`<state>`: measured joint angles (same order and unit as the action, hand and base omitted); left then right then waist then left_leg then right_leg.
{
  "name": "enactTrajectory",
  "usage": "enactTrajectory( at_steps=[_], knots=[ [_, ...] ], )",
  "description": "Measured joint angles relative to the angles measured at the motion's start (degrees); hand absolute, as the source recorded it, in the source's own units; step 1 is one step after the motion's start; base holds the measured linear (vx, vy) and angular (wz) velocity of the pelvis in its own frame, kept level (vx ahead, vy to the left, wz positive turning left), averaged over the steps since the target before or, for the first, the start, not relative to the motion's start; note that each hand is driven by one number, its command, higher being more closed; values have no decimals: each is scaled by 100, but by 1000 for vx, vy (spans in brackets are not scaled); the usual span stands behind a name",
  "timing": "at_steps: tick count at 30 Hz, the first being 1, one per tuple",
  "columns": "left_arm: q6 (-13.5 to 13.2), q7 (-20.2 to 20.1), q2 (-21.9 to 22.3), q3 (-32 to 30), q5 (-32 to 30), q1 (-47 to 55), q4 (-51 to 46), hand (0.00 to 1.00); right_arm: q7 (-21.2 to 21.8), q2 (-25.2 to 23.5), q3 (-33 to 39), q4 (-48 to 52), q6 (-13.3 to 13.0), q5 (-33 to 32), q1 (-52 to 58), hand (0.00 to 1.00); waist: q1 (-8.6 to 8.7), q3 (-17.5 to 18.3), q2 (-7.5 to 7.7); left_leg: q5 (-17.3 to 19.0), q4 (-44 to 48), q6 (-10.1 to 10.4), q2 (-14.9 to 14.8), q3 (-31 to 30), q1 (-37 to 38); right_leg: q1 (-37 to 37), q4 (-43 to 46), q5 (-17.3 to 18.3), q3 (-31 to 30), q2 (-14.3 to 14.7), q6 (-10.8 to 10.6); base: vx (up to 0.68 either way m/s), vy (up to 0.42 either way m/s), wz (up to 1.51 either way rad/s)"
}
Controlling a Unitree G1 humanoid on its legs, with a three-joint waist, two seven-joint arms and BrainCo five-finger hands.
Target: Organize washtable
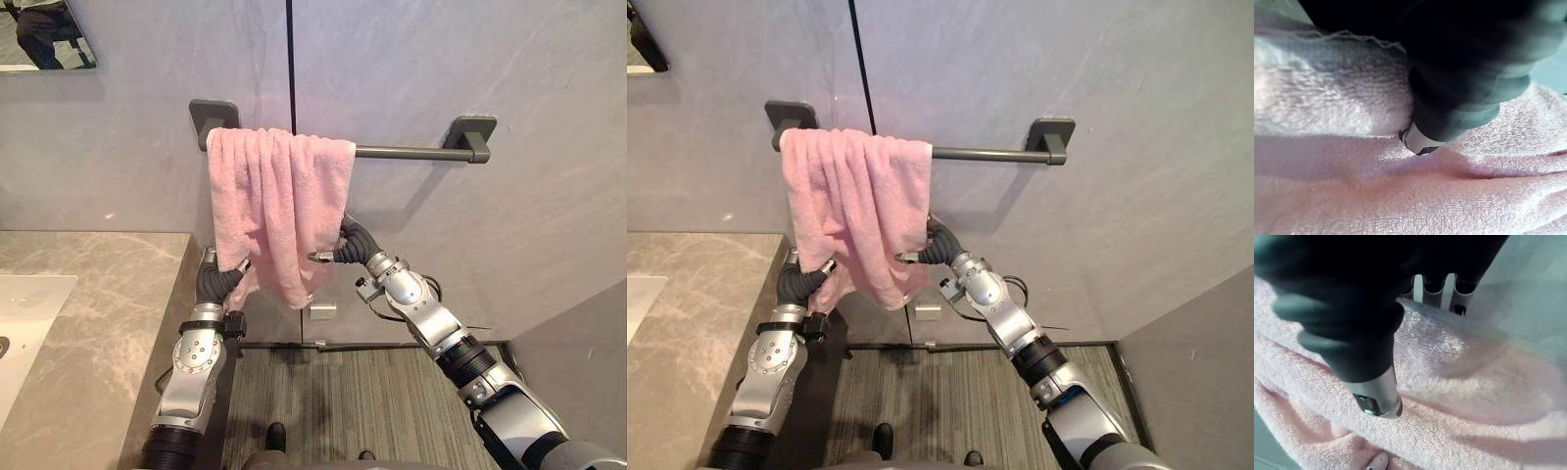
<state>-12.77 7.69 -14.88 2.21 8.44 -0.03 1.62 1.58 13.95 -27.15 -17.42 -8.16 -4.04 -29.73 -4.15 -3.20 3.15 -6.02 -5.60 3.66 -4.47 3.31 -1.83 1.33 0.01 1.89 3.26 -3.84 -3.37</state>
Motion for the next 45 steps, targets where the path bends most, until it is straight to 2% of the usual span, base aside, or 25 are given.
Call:
enactTrajectory(
  at_steps=[18,25,32,35,45],
  knots=[
    [0,-6,11,-40,-10,0,-1,100,117,-6,525,351,-10,-332,666,100,9,3,5,-9,5,15,-59,36,6,8,-46,-57,-31,56,25,-6,-2,-1],
    [2,-22,155,-207,-4,83,-140,100,115,1,1375,742,-9,-391,1166,100,21,3,5,-7,-25,18,-54,40,71,49,-79,-64,-23,55,21,-20,-5,0],
    [1,-267,429,-234,2,126,-403,100,137,-11,1723,778,-13,-459,1382,100,87,3,2,-9,-23,18,-57,66,125,62,-35,-61,-19,48,18,-13,-1,-1],
    [1,-327,450,-232,108,126,-364,100,142,-11,1759,776,-14,-569,1392,100,174,3,3,-7,-30,19,-56,57,125,68,-34,-59,-29,45,14,-13,0,0],
    [6,-509,531,-118,237,79,-72,100,142,-11,1950,624,-1,-666,1386,100,217,3,3,-5,4,20,-54,86,125,70,-67,-61,-54,43,12,0,0,0]
  ],
)
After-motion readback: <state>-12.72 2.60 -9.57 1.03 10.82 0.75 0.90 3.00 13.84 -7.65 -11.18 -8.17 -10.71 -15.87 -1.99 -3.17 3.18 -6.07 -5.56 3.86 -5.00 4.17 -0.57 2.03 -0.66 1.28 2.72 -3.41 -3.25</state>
